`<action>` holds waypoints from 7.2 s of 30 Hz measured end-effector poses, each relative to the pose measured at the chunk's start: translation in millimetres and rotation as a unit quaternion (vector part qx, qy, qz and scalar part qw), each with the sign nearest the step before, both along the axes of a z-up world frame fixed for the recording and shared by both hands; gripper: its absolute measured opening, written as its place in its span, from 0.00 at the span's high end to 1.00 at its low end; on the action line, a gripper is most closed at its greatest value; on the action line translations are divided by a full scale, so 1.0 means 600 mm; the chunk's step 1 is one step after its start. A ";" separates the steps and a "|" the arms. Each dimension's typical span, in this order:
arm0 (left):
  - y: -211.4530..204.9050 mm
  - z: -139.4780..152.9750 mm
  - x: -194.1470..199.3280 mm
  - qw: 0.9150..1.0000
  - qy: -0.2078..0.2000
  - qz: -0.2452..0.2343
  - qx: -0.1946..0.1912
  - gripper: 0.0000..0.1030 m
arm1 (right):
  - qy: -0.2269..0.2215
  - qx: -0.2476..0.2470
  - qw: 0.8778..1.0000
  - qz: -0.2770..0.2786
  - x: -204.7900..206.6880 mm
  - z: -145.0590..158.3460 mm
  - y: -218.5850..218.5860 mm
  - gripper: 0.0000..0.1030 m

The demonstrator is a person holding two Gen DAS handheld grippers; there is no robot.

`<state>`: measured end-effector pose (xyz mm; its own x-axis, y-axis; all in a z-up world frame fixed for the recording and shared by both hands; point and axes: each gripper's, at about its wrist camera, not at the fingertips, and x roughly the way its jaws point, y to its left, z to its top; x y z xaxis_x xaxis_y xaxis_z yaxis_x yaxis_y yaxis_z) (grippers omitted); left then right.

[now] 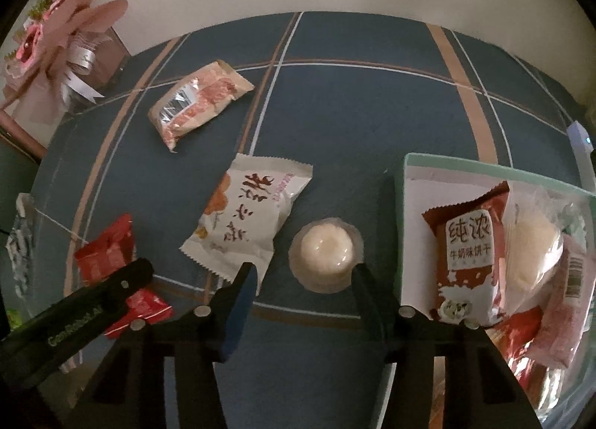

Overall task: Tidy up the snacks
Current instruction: 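Grasp red bag with left tool while right tool grasps round white cake, then lift red bag with left tool while right tool carries white cake over tray, then open both tools to drop red bag and white cake into the tray, then move both tools back toward the last two packets on the table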

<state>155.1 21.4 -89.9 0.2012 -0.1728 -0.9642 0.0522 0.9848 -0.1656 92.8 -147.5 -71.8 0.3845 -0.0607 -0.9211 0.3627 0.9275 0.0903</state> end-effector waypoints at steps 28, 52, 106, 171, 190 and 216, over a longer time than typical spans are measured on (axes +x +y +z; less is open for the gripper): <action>-0.012 -0.009 0.026 1.000 0.001 0.007 -0.007 0.50 | 0.005 -0.023 0.999 0.022 0.031 -0.034 0.018 0.60; -0.007 -0.007 0.024 1.000 0.000 0.007 -0.008 0.50 | 0.022 -0.049 0.998 0.029 0.036 -0.050 0.048 0.40; -0.150 0.186 -0.113 0.985 -0.116 -0.103 -0.080 0.60 | -0.055 0.011 0.992 -0.112 -0.126 0.113 -0.152 0.52; -0.367 0.104 -0.238 0.960 -0.067 -0.265 -0.061 0.60 | -0.005 0.054 0.985 -0.165 -0.220 0.074 -0.258 0.50; -0.348 0.119 -0.221 0.965 -0.056 -0.248 -0.059 0.36 | -0.018 0.048 0.984 -0.173 -0.222 0.092 -0.261 0.43; -0.148 0.122 -0.097 0.996 -0.071 -0.050 -0.006 0.11 | -0.004 0.019 0.987 -0.158 -0.190 0.090 -0.221 0.25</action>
<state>97.0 -67.5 -17.0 0.3169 -0.2091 -0.9251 0.1731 0.9718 -0.1603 -21.5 -280.3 -17.8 0.3587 -0.1430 -0.9224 0.6321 0.7643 0.1273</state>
